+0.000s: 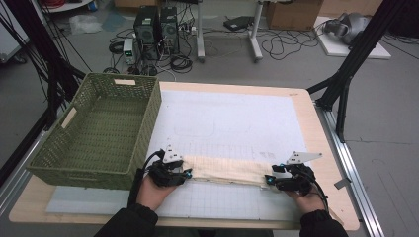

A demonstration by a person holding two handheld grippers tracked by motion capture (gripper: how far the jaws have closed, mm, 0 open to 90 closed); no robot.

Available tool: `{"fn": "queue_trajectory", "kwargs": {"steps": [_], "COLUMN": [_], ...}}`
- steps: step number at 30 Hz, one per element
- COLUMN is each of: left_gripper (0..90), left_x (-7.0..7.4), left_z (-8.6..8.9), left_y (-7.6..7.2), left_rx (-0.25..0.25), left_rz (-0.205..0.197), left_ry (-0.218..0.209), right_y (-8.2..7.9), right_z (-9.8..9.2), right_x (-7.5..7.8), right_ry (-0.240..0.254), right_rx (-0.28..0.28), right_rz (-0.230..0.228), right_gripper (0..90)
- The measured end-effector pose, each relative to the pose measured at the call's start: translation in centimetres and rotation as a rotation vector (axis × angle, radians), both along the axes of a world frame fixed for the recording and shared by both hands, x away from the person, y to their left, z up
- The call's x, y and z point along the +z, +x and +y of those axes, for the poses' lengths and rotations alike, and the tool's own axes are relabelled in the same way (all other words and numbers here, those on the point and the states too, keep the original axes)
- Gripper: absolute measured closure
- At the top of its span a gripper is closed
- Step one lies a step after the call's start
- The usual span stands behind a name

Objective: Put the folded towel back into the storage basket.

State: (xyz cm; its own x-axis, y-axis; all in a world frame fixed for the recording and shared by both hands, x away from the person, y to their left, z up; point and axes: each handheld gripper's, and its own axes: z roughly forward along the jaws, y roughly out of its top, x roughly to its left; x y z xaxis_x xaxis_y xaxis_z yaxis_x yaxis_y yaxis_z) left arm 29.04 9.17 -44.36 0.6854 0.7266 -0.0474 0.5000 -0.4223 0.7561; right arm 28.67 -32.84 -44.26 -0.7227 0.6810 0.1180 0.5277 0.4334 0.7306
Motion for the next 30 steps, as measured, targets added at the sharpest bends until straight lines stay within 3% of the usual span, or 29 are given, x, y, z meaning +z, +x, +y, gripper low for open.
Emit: {"fn": "queue_trajectory", "kwargs": {"steps": [4,11,15,19,25,30], "left_gripper": [53.8,77.9,80.6,80.9,80.8,77.5], "left_x": [-0.2,-0.2,-0.2,0.1,0.4,0.8], "left_z": [0.2,0.0,0.4,0.7,1.9,2.1], "left_y": [0.1,-0.1,-0.6,-1.8,-3.6,-4.6], "left_rx": [0.001,-0.027,0.004,0.039,0.108,0.102], "left_rz": [0.023,0.037,0.039,0.010,-0.003,-0.033], "left_ry": [-0.026,-0.058,-0.069,-0.014,0.022,0.025], "right_y": [0.1,0.1,0.3,1.1,2.2,2.6], "right_z": [0.1,0.4,0.2,0.6,2.6,3.1], "right_x": [-0.3,-0.5,-0.4,-0.4,-0.2,-0.4], "right_ry": [0.009,0.052,0.063,0.080,0.066,0.068], "right_rx": [0.004,0.072,0.094,0.118,0.171,0.182], "right_rz": [0.021,0.058,0.073,0.081,0.092,0.092], "right_gripper": [47.9,78.0,79.9,79.9,79.8,77.1]}}
